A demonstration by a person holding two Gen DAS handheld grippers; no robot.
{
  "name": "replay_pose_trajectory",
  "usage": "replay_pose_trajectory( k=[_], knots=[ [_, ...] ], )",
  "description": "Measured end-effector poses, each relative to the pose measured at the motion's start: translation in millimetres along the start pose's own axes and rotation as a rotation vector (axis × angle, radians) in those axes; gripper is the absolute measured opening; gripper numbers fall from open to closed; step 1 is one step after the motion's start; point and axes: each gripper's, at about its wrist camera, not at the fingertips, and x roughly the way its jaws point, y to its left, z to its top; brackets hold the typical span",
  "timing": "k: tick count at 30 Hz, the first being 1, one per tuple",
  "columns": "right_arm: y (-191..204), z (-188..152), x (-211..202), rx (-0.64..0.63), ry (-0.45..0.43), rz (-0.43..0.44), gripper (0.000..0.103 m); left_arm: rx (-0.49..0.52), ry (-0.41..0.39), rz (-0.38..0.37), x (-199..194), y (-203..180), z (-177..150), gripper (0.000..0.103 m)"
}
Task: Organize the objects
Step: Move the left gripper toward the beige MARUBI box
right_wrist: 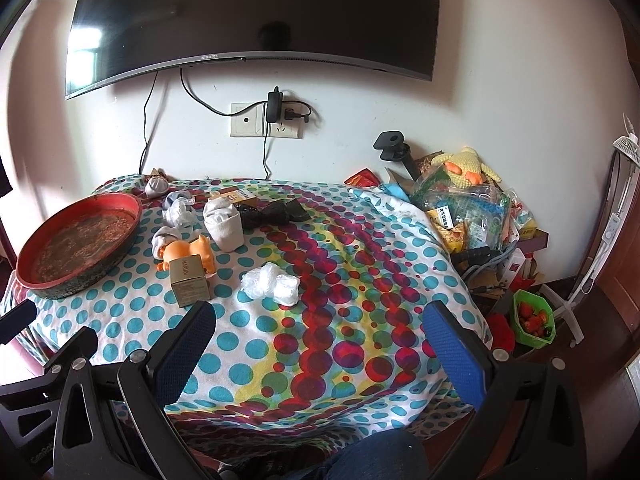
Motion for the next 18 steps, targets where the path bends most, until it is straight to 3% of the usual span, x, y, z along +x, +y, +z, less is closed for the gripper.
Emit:
replay_pose_trajectory(
  k=[18],
  knots=[
    [0.2,-3.1,2.1,0.003,0.011,0.009,0.103,-0.007,0.022,0.004,5.5,3.2,-2.2,0.086]
  ],
)
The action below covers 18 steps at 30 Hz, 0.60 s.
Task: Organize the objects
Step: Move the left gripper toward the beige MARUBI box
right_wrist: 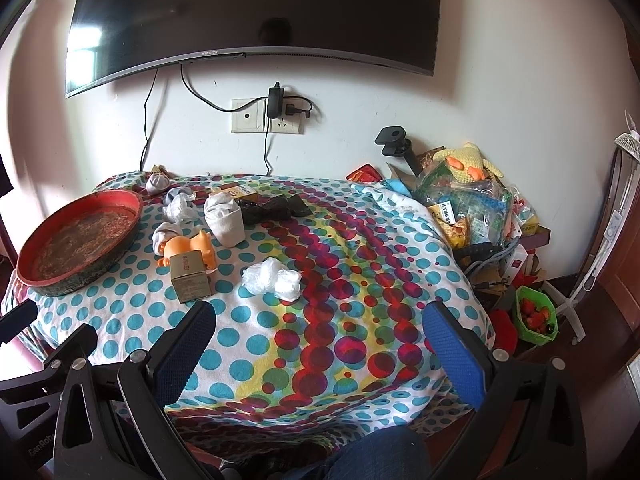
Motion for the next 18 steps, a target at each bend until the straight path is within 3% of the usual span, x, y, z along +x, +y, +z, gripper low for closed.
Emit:
replay_pose_trajectory(
  k=[18],
  knots=[
    [-0.9,-7.3,22.8,0.006,0.049,0.013,0.103,0.005,0.075,0.029,41.1,-0.4,-7.2,0.086]
  ],
)
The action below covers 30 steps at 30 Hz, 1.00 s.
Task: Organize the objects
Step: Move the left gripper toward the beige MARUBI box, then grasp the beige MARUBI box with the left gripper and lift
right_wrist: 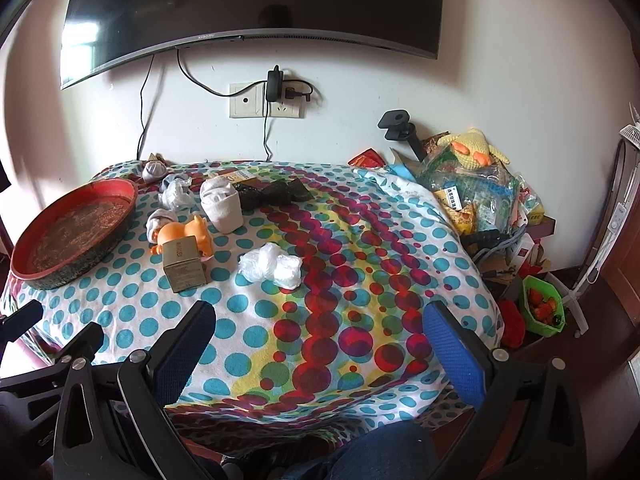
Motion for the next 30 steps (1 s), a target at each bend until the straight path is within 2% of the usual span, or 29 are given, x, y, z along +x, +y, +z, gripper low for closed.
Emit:
replay_pose_trajectory(
  k=[6,10,15,20,25,30],
  knots=[
    [-2.1,-1.8,9.5,-0.003,0.012,0.000,0.103,-0.026,0.040,-0.012,31.0,2.1,2.4,0.086],
    [-9.0,-4.7,22.2,0.014,0.028,0.002,0.103,-0.064,-0.003,-0.083,49.4,3.8,14.8,0.086],
    [-18.9,-11.2,40.0,0.038,0.046,0.025,0.103,-0.085,-0.004,-0.134,76.5,-11.1,36.7,0.086],
    [-31.9,-17.1,54.3,0.060,0.042,0.055,0.103,-0.080,0.032,-0.056,109.5,-33.3,54.3,0.086],
    [-54.1,-21.9,70.8,0.143,0.085,0.099,0.103,-0.045,0.063,0.017,135.2,-49.2,60.3,0.086],
    [-72.5,-25.8,83.3,0.229,0.124,0.135,0.103,-0.046,0.075,0.041,146.7,-55.7,62.0,0.086]
  ],
)
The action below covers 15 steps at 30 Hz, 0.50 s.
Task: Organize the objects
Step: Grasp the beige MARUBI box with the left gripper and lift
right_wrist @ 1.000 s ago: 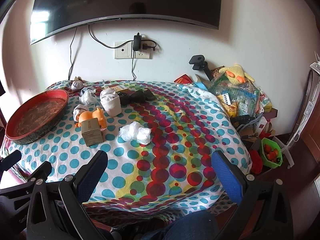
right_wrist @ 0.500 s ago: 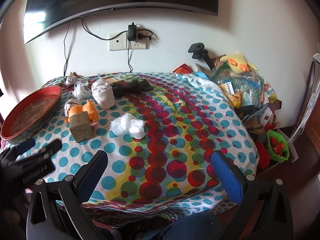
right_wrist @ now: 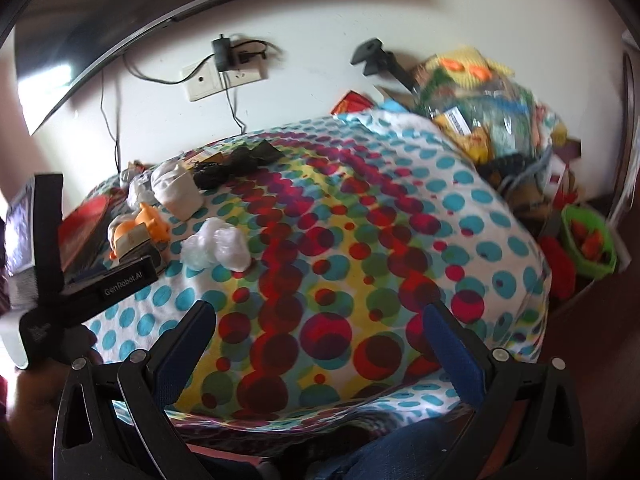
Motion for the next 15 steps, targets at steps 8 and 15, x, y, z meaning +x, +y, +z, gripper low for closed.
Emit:
replay_pose_trajectory(
  k=[8,15],
  knots=[
    [1.4,-5.9,5.7,0.010,0.035,0.055,0.103,0.007,0.024,-0.010,18.0,-3.1,18.2,0.087],
    [-4.2,-6.4,14.8,0.040,0.065,0.067,0.103,0.026,0.057,0.001,32.0,3.1,30.0,0.062]
  ],
)
